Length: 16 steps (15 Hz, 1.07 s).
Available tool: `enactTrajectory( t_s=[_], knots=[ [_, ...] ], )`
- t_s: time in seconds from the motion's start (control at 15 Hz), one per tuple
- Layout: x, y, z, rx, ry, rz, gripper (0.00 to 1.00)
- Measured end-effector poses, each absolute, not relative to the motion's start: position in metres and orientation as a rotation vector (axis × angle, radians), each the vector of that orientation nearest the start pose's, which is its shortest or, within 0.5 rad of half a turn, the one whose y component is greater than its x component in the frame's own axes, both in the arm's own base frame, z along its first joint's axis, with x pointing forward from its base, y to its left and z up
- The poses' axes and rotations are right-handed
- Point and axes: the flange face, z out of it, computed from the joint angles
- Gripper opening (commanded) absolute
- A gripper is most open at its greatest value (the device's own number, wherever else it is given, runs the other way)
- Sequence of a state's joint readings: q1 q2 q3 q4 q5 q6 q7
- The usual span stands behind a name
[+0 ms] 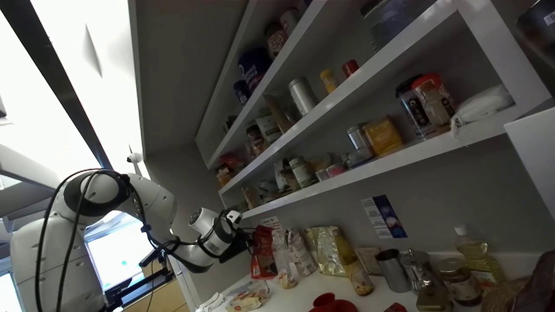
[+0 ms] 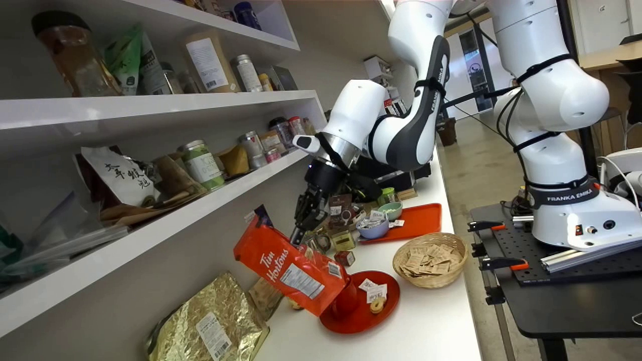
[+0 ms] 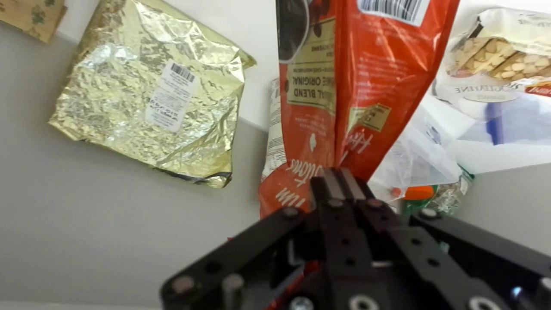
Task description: Remove the orange packet from the shelf
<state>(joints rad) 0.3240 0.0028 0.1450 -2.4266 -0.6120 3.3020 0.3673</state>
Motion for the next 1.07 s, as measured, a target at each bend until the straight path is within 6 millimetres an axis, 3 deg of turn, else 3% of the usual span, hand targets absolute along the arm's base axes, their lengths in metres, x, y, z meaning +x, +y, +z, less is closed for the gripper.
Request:
enactTrajectory(
  t_s=[0.4, 0.67, 1.07],
  knots=[
    [0.426, 0.289, 0.378, -2.446, -0.994, -1.191, 0.03],
    [0.437, 0.278, 0.363, -2.456, -0.993, -1.189, 0.03],
    [0.463, 0.269, 0.315, -2.532, -0.957, -1.106, 0.03]
  ],
)
